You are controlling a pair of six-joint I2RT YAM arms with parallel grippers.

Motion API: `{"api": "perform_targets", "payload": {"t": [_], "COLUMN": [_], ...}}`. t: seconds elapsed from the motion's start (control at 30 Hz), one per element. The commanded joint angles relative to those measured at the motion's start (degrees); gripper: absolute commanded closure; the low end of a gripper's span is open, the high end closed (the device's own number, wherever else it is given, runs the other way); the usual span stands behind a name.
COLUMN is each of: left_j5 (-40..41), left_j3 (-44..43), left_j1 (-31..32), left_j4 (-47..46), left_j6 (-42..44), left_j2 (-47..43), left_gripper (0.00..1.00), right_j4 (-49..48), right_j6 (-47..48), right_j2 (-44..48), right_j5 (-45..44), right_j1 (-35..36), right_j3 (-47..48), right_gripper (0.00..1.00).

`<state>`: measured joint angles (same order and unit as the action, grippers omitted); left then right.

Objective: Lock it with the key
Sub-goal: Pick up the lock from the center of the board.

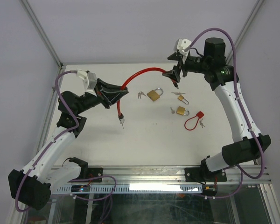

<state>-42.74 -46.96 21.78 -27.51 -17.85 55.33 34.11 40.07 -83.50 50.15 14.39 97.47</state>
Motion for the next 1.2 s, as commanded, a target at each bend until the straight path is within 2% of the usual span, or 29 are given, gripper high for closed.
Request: {"api": "perform_targets", "payload": {"t": [0.0,0.23,0.33,0.4,0.47,0.5,0.67,0.83,1.0,1.1,1.17], "left_j5": [-0.6,0.4,0.6,0.6,0.8,1.0,3.8,6.1,10.8,14.9,17.0], "left_j3": [-1.8,-1.2,-0.8,-0.5,-0.2,0.1,2.7,7.1,10.9,12.8,14.4], "left_j1": [0.5,0.7,0.6,0.6,0.6,0.7,0.7,0.8,0.7,0.7,0.7], "left_j4": [-5.8,-7.0,-7.8,-8.0,-8.3,-8.7,-10.2,-14.1,-17.4,-18.7,-19.6], "left_j6": [-0.4,-0.6,-0.9,-1.0,-1.1,-1.3,-1.4,-1.8,-4.5,-8.3,-11.0], "left_j2": [-1.8,-1.9,-1.8,-1.6,-1.3,-1.2,-1.2,-1.2,-0.9,-1.5,-2.5], "left_gripper": [1.00,1.00,1.00,1.00,1.00,1.00,1.00,0.76,0.54,0.44,0.43], "right_j4": [-2.0,-2.3,-2.7,-3.5,-4.6,-4.9,-9.0,-20.5,-22.6,-22.7,-22.7], "right_j6": [-3.2,-2.1,-1.8,-2.2,-3.4,-4.0,-12.3,-26.1,-33.0,-35.7,-37.3], "right_j2": [-2.0,-0.8,-0.2,0.5,1.0,1.2,2.7,6.5,6.9,5.9,5.1], "right_j5": [0.3,1.3,2.8,4.7,6.4,7.1,11.8,17.3,15.5,13.8,13.0], "right_j1": [0.0,0.7,0.8,0.7,0.7,0.8,-0.9,-5.0,-7.0,-7.5,-7.7], "right_j3": [-0.3,-4.7,-6.1,-7.1,-7.9,-8.0,-8.6,-11.0,-9.5,-8.3,-7.3], "right_gripper": [0.27,0.44,0.55,0.68,0.89,0.95,0.99,1.00,1.00,1.00,1.00]}}
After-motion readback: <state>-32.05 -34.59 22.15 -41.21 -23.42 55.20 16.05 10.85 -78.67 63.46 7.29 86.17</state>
